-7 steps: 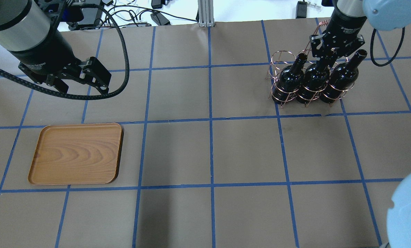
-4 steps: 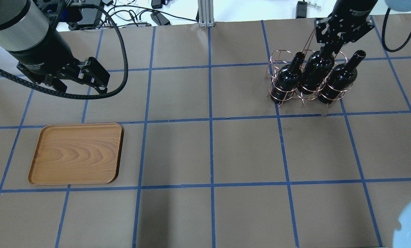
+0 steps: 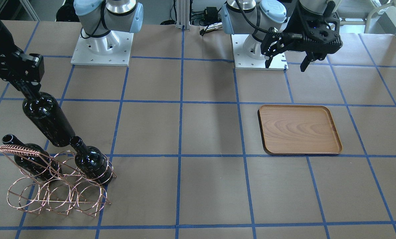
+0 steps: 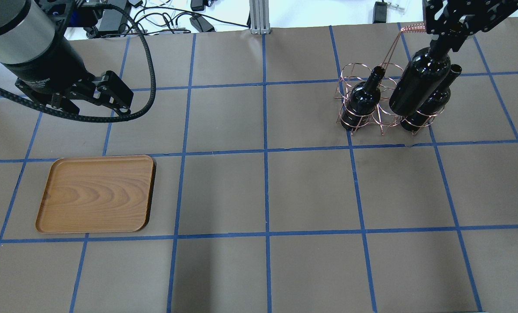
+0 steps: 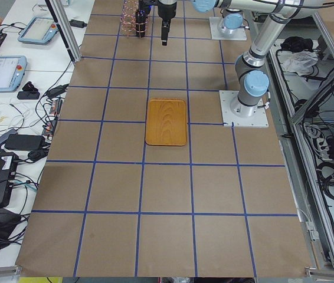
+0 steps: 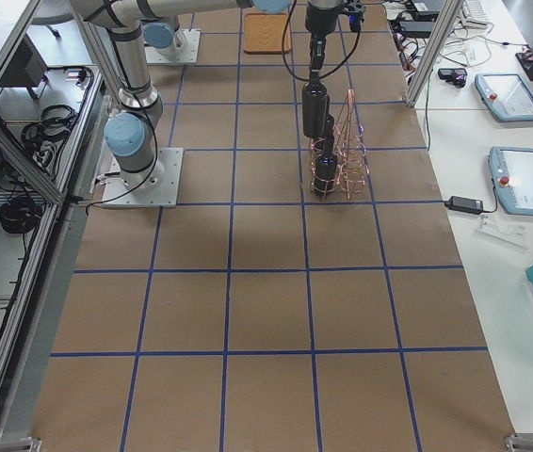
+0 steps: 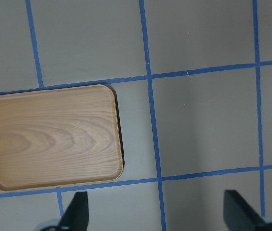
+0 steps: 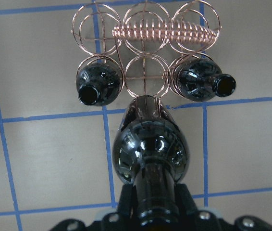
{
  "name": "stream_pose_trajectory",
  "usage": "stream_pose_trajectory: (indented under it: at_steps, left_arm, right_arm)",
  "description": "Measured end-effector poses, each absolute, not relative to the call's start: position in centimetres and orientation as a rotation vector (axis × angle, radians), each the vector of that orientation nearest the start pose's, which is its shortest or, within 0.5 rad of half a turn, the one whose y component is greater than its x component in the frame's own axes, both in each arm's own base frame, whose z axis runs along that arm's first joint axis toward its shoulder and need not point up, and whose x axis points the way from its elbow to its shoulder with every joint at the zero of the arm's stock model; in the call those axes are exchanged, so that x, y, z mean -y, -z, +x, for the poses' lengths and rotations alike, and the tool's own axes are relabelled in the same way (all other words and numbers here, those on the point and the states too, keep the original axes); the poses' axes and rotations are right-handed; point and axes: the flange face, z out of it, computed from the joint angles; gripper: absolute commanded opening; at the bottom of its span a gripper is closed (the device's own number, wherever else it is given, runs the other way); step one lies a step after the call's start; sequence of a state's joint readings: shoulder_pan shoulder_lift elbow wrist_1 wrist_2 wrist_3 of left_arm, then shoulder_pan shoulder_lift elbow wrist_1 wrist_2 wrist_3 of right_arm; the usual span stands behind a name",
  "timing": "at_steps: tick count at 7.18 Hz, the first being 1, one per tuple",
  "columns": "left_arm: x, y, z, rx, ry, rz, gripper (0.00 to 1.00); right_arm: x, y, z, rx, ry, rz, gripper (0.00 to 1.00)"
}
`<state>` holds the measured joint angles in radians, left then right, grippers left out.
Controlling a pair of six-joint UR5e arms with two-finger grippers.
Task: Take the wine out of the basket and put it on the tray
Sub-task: 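Carry the bottle toward the table center and stand it upright, release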
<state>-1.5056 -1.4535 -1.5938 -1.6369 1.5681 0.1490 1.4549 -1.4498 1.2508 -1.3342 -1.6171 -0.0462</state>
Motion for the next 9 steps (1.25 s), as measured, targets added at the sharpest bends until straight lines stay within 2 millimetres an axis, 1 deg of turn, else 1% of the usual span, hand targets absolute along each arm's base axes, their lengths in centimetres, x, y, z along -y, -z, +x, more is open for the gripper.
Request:
stream_pose_trajectory:
  at_steps: [1, 2, 3, 4, 6, 8, 9]
  left_arm:
    - [45.2, -52.5, -10.1, -3.138, 0.046, 0.127, 1.0]
    - [45.2, -52.6, -9.9, -3.135, 0.05, 0.133, 1.0]
    - [45.2, -52.6, -9.6, -3.129, 0.051, 0.13, 1.0]
    - [45.3, -52.6, -9.0, -3.121, 0.048, 0.113, 1.0]
    - [45.7, -52.6, -6.6, -3.12, 0.042, 0.056, 1.0]
    - [45.9, -52.6, -4.3, -3.113, 0.037, 0.131, 1.0]
    - [46.1, -52.6, -2.6, -3.114, 0.036, 0.122, 1.0]
  right_arm:
    - [53.3, -54.9, 8.7, -3.189, -0.128, 0.093, 0.07]
    - [52.2, -53.6, 12.1, -3.188, -0.173, 0.05, 0.07]
    - [50.9, -52.4, 16.2, -3.186, -0.179, 0.056, 0.04]
    - [49.7, -51.4, 20.5, -3.188, -0.164, 0.097, 0.04]
    - [47.9, -48.7, 28.9, -3.19, -0.138, 0.202, 0.02]
    - [46.2, -45.2, 36.7, -3.178, -0.121, 0.296, 0.0]
    - [45.9, -43.6, 39.2, -3.172, -0.101, 0.308, 0.01]
